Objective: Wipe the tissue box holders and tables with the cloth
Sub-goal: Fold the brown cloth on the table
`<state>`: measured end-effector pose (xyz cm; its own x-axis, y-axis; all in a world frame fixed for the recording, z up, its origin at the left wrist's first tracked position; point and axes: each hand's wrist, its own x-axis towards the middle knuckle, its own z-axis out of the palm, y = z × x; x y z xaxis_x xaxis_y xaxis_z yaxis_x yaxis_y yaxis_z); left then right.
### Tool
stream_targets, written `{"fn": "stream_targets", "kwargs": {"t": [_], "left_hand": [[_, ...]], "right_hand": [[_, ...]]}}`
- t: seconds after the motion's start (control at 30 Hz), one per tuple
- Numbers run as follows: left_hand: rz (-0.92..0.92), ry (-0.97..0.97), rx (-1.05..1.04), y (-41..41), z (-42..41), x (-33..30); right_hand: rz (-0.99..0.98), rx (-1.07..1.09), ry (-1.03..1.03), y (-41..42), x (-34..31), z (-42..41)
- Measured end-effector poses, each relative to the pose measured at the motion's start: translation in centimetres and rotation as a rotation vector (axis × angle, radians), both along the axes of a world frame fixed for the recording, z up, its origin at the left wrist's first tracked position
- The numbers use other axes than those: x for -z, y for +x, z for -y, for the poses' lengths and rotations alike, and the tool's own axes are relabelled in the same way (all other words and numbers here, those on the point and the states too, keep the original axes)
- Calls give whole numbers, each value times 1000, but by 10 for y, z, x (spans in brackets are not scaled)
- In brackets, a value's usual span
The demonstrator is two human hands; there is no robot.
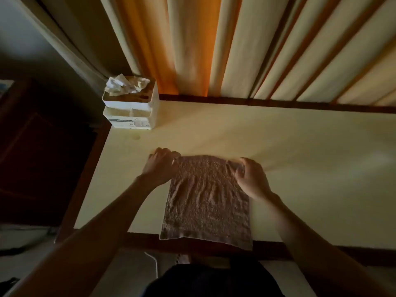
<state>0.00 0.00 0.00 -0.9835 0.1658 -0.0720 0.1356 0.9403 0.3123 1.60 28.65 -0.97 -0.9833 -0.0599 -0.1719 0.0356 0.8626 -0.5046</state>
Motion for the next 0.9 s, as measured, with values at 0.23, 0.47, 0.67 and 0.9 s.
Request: {"fn": "stream_targets", "kwargs": {"t": [0.23, 0.47, 0.67, 0.9], "left_hand": [[33, -26, 146, -22, -5, -5], [109, -53, 100, -40, -8, 7], [128, -67, 82, -65, -50, 0], [197, 31, -67, -89, -96, 4]], "right_hand": [[-14, 83, 92, -4, 9, -4], [1, 148, 42, -29, 23, -23], [-12, 151, 76, -68, 18, -65], [8, 96, -7, -122, 20, -126]]}}
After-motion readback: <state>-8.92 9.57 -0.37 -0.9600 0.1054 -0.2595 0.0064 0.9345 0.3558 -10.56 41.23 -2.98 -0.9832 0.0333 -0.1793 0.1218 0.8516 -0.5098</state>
